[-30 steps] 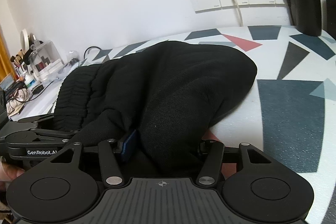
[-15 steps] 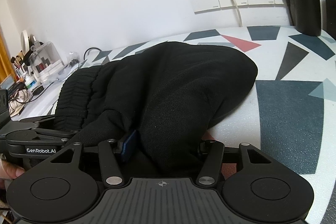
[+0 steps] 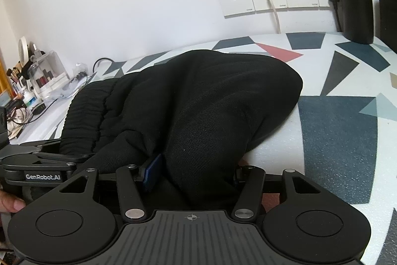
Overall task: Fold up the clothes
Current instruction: 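Hold the folded black stack closed with both grippers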
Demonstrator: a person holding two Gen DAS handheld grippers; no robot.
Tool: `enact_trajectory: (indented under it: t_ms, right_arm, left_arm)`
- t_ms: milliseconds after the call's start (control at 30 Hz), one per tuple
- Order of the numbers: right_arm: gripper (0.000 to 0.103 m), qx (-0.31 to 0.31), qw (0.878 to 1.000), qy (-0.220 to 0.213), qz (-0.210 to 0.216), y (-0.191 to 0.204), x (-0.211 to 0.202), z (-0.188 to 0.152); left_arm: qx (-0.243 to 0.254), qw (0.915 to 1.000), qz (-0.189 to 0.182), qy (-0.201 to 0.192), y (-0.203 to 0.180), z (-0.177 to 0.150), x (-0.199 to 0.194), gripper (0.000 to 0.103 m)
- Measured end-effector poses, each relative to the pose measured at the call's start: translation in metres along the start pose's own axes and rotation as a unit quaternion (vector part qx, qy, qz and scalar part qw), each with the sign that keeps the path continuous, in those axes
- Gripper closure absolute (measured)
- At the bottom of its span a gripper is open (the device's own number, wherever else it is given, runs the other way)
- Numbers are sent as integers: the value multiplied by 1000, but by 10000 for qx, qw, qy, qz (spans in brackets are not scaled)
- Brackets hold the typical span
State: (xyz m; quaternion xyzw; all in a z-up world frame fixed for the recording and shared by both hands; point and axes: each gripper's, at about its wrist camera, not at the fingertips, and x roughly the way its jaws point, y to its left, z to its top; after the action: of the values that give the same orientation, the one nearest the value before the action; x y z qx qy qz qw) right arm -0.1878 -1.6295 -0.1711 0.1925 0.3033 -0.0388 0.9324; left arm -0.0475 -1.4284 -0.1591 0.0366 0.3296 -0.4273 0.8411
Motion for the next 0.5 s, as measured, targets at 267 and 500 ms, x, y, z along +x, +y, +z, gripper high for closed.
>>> enact_trajectory:
  t_ms: [267, 500]
  right_arm:
    - [52, -397, 9988, 111, 271, 32, 17, 0]
    - [52, -827, 9941, 287, 648, 80, 39, -2]
  left_arm:
    - [-513, 9987, -78, -17, 35, -10, -30, 30]
    - [-704, 9967, 391, -131, 63, -29, -72, 33]
